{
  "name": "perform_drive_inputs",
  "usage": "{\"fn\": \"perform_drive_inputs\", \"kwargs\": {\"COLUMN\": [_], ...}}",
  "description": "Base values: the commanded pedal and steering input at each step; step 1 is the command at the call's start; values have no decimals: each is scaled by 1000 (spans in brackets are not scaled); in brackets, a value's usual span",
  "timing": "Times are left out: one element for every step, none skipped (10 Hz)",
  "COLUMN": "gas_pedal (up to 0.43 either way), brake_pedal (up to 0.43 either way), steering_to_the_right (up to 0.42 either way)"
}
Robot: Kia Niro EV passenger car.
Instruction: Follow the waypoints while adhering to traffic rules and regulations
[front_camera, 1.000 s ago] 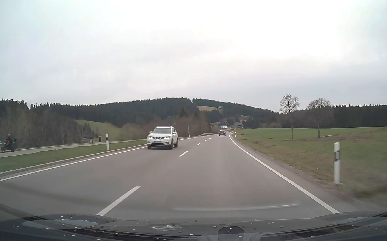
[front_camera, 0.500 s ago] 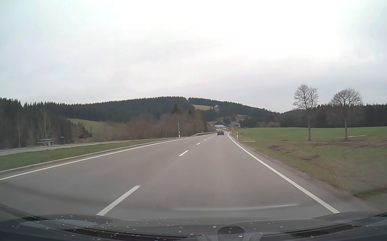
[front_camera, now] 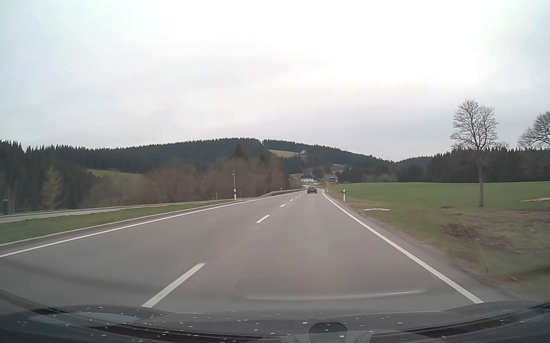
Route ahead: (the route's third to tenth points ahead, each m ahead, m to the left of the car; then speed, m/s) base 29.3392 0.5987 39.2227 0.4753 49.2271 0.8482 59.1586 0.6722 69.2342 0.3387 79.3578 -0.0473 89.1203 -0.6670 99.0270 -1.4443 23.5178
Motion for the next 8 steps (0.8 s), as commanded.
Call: {"fn": "perform_drive_inputs", "kwargs": {"gas_pedal": [0,0,0,0,0,0,0,0], "brake_pedal": [0,0,0,0,0,0,0,0], "steering_to_the_right": [9,10,9,8,7,6,6,6]}}
